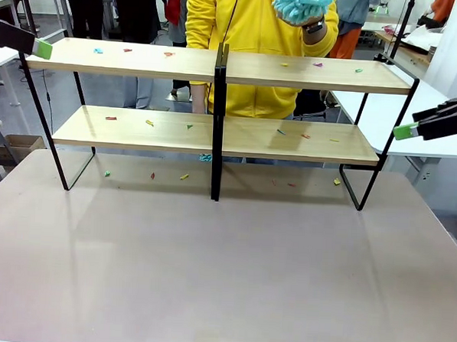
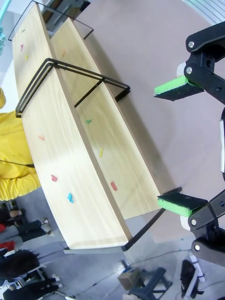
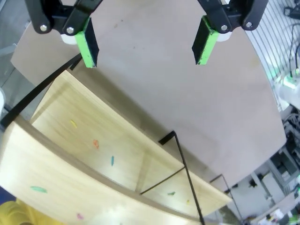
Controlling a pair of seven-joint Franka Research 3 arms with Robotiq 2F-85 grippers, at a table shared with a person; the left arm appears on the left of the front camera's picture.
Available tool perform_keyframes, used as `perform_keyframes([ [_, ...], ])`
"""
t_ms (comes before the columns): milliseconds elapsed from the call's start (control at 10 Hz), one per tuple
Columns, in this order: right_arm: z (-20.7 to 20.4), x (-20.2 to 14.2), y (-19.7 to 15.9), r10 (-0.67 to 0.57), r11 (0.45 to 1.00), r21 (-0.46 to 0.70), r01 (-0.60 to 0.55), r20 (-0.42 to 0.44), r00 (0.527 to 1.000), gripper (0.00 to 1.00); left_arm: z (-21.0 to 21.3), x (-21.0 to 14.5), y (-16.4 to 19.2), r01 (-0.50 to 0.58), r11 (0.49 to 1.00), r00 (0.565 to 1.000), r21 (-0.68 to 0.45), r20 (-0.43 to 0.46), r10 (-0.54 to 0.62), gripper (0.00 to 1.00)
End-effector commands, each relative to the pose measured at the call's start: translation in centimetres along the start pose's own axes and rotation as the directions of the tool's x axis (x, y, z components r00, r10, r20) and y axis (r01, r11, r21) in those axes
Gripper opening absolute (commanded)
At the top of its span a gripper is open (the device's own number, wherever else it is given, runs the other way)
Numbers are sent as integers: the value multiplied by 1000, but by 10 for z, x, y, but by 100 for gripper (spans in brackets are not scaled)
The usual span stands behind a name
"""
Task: Clean the shelves.
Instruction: Pick up the Duster when the human hands it over.
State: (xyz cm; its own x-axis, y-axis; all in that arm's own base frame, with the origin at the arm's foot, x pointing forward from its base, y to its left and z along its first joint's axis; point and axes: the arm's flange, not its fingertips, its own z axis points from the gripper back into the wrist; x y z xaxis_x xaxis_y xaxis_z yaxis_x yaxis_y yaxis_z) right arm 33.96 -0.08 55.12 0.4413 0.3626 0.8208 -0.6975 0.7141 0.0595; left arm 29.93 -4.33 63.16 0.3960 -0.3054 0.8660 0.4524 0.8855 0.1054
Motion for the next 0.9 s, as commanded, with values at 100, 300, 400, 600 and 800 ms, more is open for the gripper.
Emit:
perform_keyframes([
  [100,15,8,16,-144,987,-52,149,91,985,100,0,0,0,-1,1000,1000,3,8,1,100],
  [300,20,8,18,-149,988,-36,153,96,984,100,0,0,0,-1,1000,1000,3,8,1,100],
  [400,20,8,18,-153,987,-28,157,96,984,100,0,0,0,-1,1000,1000,3,8,1,100],
  [600,24,11,19,-173,984,-12,176,127,977,100,0,0,0,-1,1000,1000,3,8,1,100],
  [800,30,12,22,-184,982,-8,187,162,970,100,0,0,0,-1,1000,1000,3,8,1,100],
])
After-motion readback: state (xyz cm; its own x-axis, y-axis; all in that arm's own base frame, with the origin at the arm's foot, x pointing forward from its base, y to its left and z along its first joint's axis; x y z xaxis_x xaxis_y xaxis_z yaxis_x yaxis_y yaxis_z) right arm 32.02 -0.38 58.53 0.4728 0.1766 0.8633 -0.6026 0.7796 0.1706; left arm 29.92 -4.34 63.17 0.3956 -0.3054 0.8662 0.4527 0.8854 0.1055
